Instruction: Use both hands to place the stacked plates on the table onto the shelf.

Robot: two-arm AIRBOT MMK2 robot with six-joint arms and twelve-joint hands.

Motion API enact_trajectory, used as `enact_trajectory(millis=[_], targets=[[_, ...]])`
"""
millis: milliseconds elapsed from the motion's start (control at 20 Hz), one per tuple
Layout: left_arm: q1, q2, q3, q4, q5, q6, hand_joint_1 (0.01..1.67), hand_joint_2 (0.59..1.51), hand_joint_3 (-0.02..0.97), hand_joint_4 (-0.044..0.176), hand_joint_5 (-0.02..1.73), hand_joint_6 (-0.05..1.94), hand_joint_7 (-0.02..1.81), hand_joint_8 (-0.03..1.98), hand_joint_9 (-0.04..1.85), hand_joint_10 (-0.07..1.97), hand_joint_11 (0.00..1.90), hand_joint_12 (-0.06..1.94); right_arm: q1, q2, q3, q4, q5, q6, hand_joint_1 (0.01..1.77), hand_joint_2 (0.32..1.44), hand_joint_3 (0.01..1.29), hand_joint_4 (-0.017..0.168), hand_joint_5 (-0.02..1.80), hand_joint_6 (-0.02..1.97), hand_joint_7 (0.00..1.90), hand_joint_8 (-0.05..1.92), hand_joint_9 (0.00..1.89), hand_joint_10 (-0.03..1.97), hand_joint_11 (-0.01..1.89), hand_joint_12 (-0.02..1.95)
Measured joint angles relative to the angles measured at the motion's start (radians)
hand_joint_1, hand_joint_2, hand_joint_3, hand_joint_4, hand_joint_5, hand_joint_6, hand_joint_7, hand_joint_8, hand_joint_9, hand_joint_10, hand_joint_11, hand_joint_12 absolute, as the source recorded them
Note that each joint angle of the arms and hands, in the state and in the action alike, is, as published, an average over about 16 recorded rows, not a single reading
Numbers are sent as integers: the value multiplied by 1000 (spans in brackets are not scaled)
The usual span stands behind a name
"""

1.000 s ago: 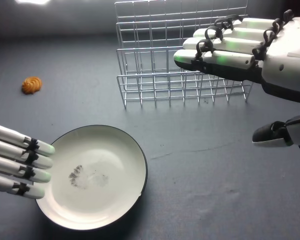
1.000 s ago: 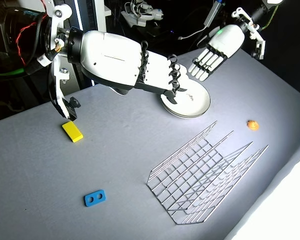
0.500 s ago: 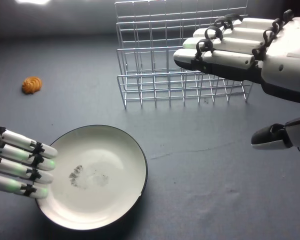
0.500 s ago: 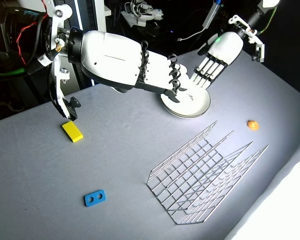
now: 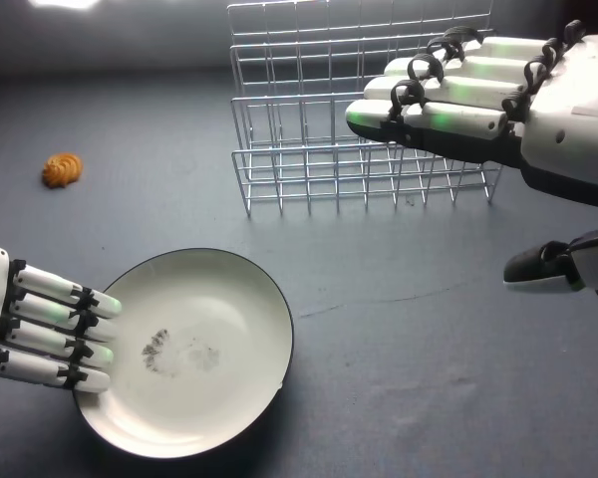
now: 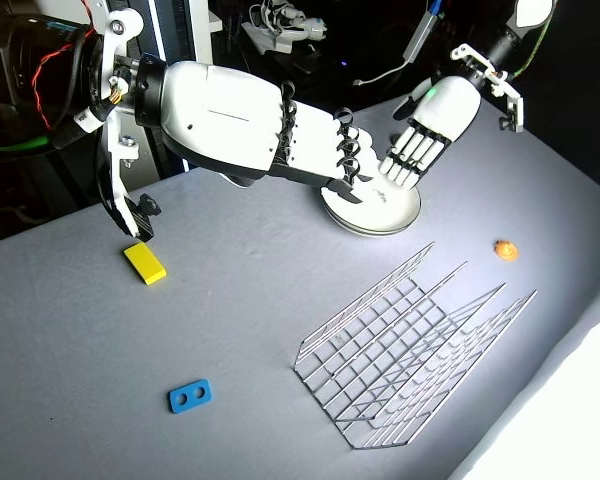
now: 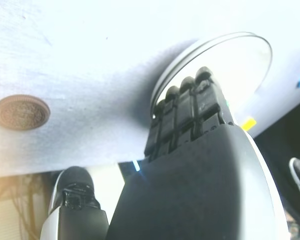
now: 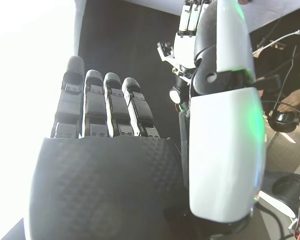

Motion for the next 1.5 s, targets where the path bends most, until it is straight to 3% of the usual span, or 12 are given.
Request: enact_trajectory(millis=[800, 1500], targets=[[39, -31, 1, 14, -29, -18, 19, 1094, 18, -10, 48, -15, 64, -3, 24, 6, 15, -11, 0, 0, 0, 0, -1, -2, 1170, 916, 17, -1, 25, 18, 11, 16, 16, 5, 17, 474], [53, -36, -9, 24, 26, -64, 17, 1094, 17, -11, 30, -35, 54, -6, 31, 6, 15, -12, 0, 0, 0, 0, -1, -3, 1169, 922, 17, -1, 21, 19, 11, 14, 15, 5, 17, 511]])
